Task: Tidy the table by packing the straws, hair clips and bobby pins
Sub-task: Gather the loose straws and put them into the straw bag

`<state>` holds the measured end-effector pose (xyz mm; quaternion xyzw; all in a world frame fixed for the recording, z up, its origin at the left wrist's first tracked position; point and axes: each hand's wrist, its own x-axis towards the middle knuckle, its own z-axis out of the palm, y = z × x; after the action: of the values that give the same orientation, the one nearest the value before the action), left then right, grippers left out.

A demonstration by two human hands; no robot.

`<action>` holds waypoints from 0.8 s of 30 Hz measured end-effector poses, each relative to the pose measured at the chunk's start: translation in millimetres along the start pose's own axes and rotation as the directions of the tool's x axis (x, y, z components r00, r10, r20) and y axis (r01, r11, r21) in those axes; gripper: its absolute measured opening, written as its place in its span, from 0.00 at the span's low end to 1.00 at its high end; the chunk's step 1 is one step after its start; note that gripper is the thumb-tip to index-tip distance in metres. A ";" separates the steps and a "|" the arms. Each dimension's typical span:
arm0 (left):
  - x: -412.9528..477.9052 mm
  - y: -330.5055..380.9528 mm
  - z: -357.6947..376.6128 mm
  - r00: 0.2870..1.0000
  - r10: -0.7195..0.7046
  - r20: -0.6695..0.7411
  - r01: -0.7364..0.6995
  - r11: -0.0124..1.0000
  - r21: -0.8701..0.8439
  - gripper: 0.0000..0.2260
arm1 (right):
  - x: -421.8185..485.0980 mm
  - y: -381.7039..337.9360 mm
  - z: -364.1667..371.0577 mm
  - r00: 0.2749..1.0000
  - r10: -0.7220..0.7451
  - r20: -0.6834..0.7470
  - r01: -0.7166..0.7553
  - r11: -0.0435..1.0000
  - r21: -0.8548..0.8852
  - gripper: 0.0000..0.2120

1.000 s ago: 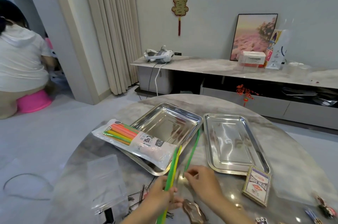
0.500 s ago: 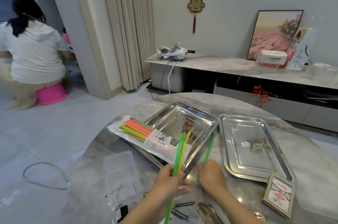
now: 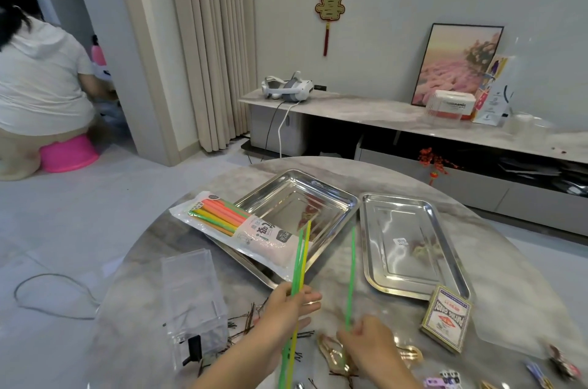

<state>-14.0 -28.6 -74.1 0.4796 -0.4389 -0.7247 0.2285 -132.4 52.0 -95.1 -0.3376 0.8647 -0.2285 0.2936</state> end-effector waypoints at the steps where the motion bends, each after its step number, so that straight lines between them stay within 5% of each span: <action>1: -0.8 -3.2 3.7 1.000 -0.005 0.012 0.005 1.000 -0.007 0.04 | -8.2 1.1 -2.0 1.000 -0.007 0.027 0.005 0.999 0.053 0.15; 4: -2.9 -12.3 17.5 0.998 -0.018 0.059 0.022 0.997 -0.077 0.04 | -30.1 4.9 -6.2 0.996 -0.034 0.085 0.018 0.984 0.179 0.11; 9: -9.1 -22.8 36.8 0.981 0.058 0.187 -0.033 0.990 -0.134 0.04 | -48.5 14.1 -15.0 0.985 -0.149 0.091 0.139 0.984 0.108 0.10; 14: -16.6 -26.6 39.1 0.942 0.205 0.264 -0.195 0.979 -0.063 0.01 | -54.8 17.9 -21.5 0.974 -0.203 0.098 0.205 0.979 -0.009 0.11; 17: -19.5 -23.0 36.2 0.907 0.321 0.274 -0.336 0.942 0.008 0.05 | -49.9 17.5 -33.6 0.967 -0.253 -0.038 0.251 0.966 -0.058 0.09; 20: -21.2 -15.0 35.3 0.821 0.484 0.302 -0.528 0.845 0.082 0.07 | -46.5 7.9 -53.3 0.913 -0.301 -0.275 0.365 0.904 0.222 0.07; 24: -20.8 -8.5 34.9 0.727 0.581 0.366 -0.664 0.731 0.159 0.08 | -48.3 -12.7 -81.6 0.831 -0.488 -0.268 0.556 0.725 0.406 0.27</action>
<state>-35.4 5.9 -65.7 0.2172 -0.7013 -0.5971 0.3233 -151.7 94.3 -11.4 -0.4693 0.6715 -0.5266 0.2270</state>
